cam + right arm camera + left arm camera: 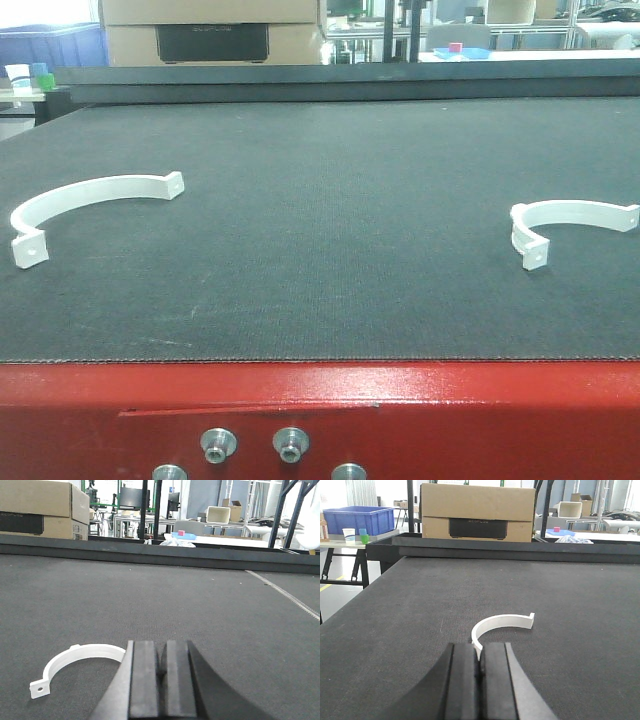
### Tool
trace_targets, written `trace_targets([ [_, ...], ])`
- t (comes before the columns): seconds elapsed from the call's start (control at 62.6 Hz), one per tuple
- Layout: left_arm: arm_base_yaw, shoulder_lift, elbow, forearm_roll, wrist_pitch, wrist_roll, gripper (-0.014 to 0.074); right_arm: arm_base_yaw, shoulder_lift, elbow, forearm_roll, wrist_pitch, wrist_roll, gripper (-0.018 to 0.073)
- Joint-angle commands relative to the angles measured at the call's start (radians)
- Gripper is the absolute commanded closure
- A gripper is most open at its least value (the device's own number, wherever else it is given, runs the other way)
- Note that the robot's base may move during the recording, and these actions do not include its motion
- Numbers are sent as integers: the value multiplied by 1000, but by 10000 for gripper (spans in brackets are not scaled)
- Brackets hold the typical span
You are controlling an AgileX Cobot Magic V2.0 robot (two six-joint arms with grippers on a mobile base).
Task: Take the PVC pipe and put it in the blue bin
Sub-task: 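Move both grippers down toward the two white pipe clamps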
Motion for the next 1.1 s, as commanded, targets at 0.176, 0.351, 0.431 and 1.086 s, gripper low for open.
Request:
trace_targets([
  [0.176, -2, -5, -2, 2, -14, -8, 708, 2, -3, 0, -3, -22, -4, 727],
  [0.351, -2, -5, -2, 2, -14, -8, 708, 2, -3, 0, -3, -22, -4, 727],
  [0.431, -2, -5, -2, 2, -14, -8, 708, 2, -3, 0, -3, -22, -4, 727],
  [1.086, -2, -5, -2, 2, -14, -8, 708, 2, -3, 0, -3, -24, -4, 727],
])
